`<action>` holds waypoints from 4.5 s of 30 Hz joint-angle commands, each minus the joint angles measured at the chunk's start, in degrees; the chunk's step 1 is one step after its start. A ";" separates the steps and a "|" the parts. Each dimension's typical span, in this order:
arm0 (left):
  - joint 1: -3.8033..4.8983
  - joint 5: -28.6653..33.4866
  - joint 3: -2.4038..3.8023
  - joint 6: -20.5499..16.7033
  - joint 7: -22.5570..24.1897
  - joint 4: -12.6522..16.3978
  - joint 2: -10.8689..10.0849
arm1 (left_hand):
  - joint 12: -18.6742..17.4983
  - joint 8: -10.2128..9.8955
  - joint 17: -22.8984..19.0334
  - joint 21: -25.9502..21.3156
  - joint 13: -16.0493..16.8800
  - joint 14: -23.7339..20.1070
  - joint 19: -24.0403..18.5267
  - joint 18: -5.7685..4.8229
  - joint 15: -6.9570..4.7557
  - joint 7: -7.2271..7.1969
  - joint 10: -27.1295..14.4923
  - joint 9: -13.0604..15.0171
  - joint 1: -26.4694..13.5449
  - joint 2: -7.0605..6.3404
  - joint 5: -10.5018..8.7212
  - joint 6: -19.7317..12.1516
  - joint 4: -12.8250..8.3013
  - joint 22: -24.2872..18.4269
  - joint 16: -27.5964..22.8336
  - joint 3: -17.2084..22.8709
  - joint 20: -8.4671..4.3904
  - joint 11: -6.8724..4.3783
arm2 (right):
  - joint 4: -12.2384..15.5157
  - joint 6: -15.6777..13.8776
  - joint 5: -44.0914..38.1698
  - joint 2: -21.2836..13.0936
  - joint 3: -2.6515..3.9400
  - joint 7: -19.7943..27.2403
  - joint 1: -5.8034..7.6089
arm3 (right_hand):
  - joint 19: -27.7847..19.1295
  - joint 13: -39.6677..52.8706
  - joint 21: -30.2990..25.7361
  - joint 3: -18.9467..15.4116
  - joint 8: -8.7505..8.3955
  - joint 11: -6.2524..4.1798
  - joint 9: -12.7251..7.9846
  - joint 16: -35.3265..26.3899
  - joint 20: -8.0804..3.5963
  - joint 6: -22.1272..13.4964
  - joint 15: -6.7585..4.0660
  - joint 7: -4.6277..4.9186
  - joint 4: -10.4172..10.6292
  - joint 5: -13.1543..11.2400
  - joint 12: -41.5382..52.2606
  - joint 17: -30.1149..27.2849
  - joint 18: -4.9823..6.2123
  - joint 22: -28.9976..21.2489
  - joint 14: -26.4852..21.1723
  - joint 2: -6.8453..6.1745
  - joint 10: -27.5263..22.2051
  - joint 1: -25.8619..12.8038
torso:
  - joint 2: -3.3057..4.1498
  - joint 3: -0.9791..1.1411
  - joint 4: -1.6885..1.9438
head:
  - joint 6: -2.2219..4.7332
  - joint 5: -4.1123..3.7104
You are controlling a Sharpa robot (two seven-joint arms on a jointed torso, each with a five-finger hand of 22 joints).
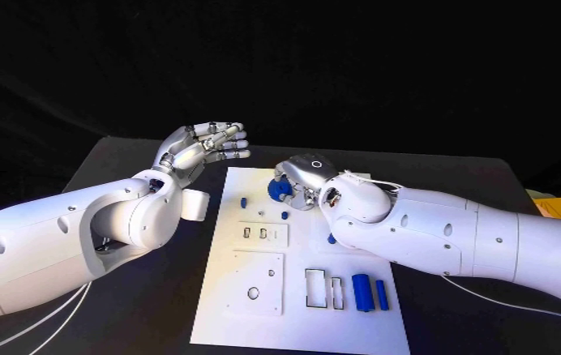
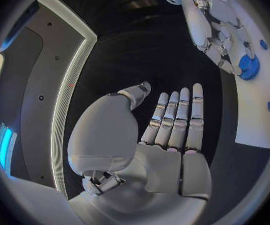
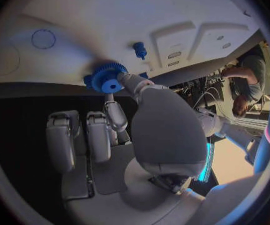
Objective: Assemble the parts on the task board
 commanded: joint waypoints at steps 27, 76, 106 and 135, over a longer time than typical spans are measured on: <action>0.09 0.30 0.05 1.00 0.04 0.16 0.06 | -0.53 -0.46 0.13 -0.22 0.03 -0.23 -0.27 0.63 0.21 3.86 -0.08 -0.12 -0.45 0.42 0.01 -0.43 0.39 -0.16 -0.42 -0.21 0.13 0.28 | -1.81 4.50 3.99 0.74 -0.07 0.40 -0.24 | 2.88 -1.49 -0.99 -3.36 -7.41 2.20 -2.04 -0.06 1.45 -3.46 1.58 1.46 10.08 4.21 -1.86 9.43 -0.13 11.32 4.64 1.05 -2.14 -13.06 | -0.01 0.01 0.01 | -0.22 0.00; -0.04 0.46 -0.15 3.64 1.04 -2.50 0.22 | -0.82 -0.68 0.25 -0.31 0.04 -0.18 -0.35 0.64 0.23 3.76 -0.08 -0.21 -0.46 0.26 0.01 -0.55 0.40 -0.33 -0.70 -0.39 0.18 0.26 | 6.93 9.21 39.15 -27.95 0.54 23.19 3.45 | 2.56 1.60 -1.66 -5.72 -11.14 -2.59 -1.61 0.51 -2.01 -4.11 -2.39 -2.96 0.28 -4.81 -0.43 11.43 0.01 11.19 5.11 -1.40 -0.18 2.56 | -1.22 0.71 -1.29 | -0.04 -1.83; -0.19 0.46 -0.30 3.59 0.77 -3.00 0.21 | -0.83 -0.68 0.27 -0.31 0.05 -0.17 -0.35 0.65 0.22 3.75 -0.05 -0.21 -0.36 0.25 0.02 -0.53 0.32 -0.35 -0.73 -0.36 0.18 0.24 | 1.32 7.17 38.75 -25.46 0.34 22.24 -0.68 | 3.38 3.57 -0.85 -4.97 -10.29 -1.45 -0.75 0.70 -1.95 -2.22 -1.76 -1.67 0.14 -2.51 1.07 12.03 -0.30 12.16 5.27 -0.25 1.52 2.47 | -1.12 0.97 -1.40 | -1.29 -0.58; -0.19 0.46 -0.30 3.58 0.37 -3.02 0.18 | -0.89 -0.69 0.31 -0.32 0.05 -0.14 -0.34 0.66 0.21 3.77 -0.01 -0.22 -0.27 0.36 0.02 -0.47 0.27 -0.39 -0.81 -0.31 0.18 0.25 | -0.65 6.24 39.24 -23.22 0.27 21.49 -2.07 | 3.67 4.62 -0.54 -3.69 -9.20 -0.23 -0.39 0.71 -0.75 1.71 -0.58 -1.08 0.19 -1.86 1.93 12.04 -0.40 12.55 5.26 0.64 2.26 2.10 | -1.15 1.01 -1.30 | -1.88 -0.53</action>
